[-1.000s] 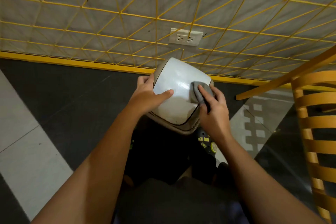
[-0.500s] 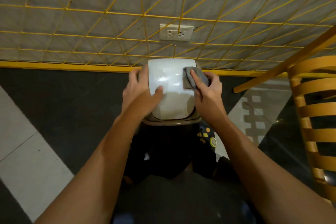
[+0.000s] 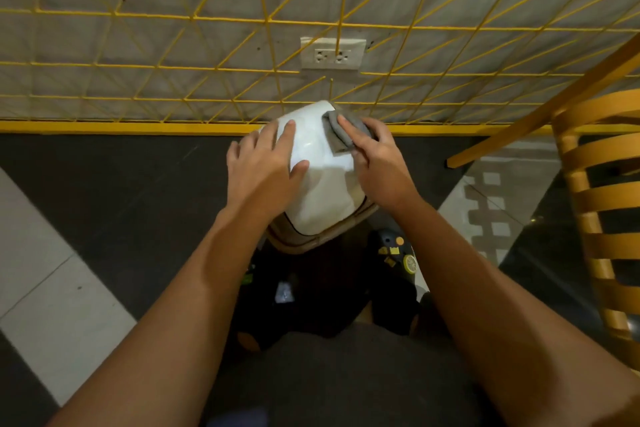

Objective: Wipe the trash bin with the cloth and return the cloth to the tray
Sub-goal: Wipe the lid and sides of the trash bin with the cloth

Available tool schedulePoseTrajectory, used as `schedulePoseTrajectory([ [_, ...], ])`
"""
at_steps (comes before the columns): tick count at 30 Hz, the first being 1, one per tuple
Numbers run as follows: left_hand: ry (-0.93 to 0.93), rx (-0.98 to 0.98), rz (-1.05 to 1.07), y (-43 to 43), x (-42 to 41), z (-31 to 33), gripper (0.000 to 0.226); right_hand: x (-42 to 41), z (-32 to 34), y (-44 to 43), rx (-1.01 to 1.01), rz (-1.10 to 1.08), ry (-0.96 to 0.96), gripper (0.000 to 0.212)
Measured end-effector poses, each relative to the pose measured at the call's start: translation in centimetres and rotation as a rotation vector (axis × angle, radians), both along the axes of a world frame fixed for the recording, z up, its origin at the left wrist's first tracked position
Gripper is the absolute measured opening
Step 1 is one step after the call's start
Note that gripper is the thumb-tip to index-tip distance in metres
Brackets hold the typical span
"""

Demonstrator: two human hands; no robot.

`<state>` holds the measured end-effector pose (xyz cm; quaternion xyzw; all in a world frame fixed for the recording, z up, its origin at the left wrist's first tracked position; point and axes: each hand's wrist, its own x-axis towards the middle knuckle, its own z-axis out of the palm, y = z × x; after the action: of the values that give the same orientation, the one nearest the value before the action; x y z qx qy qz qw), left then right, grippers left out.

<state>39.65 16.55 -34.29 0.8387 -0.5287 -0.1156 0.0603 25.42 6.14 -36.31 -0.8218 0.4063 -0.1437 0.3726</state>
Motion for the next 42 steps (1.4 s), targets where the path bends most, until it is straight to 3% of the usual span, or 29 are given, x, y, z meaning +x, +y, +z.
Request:
schedulePoseTrajectory([
  [3, -0.018, 0.078, 0.055, 1.5, -0.4, 0.5, 0.074, 1.7, 0.3, -0.1, 0.117, -0.059, -0.061, 0.041],
  [8, -0.066, 0.130, 0.169, 2.8, -1.4, 1.2, 0.080, 3.5, -0.2, 0.8, 0.018, -0.046, 0.030, 0.045],
  [11, -0.074, 0.162, 0.221, 3.1, -1.3, 1.8, 0.077, 2.9, -0.8, 2.9, 0.005, -0.195, -0.012, 0.046],
  [14, 0.036, 0.151, 0.257, 2.8, -0.4, 2.0, 0.085, 1.4, -1.7, 6.1, -0.028, -0.355, -0.007, 0.045],
  [18, 0.170, 0.135, 0.139, 2.5, 0.3, 1.5, 0.093, 0.4, -2.1, 8.9, 0.176, -0.578, -0.049, 0.045],
  [21, 0.246, 0.189, 0.142, 2.5, 0.7, 1.5, 0.091, 1.2, -1.6, 9.5, 0.296, -0.571, -0.082, 0.046],
  [28, 0.223, 0.200, 0.146, 2.3, 0.5, 1.7, 0.092, 3.4, 0.1, 11.1, 0.162, -0.354, -0.088, 0.048],
  [33, 0.245, 0.181, 0.150, 2.4, 0.5, 1.6, 0.091, 2.9, -1.1, 10.7, 0.429, -0.673, -0.043, 0.041],
  [35, 0.238, 0.183, 0.145, 2.3, 0.6, 1.6, 0.092, 2.8, -1.2, 10.0, 0.473, -0.696, 0.032, 0.041],
  [40, 0.225, 0.179, 0.141, 2.2, 0.6, 1.5, 0.092, 4.0, 0.1, 9.8, 0.294, -0.557, 0.006, 0.045],
  [42, 0.221, 0.180, 0.136, 2.3, 0.6, 1.5, 0.092, 3.8, -0.2, 9.9, 0.316, -0.574, 0.009, 0.045],
])
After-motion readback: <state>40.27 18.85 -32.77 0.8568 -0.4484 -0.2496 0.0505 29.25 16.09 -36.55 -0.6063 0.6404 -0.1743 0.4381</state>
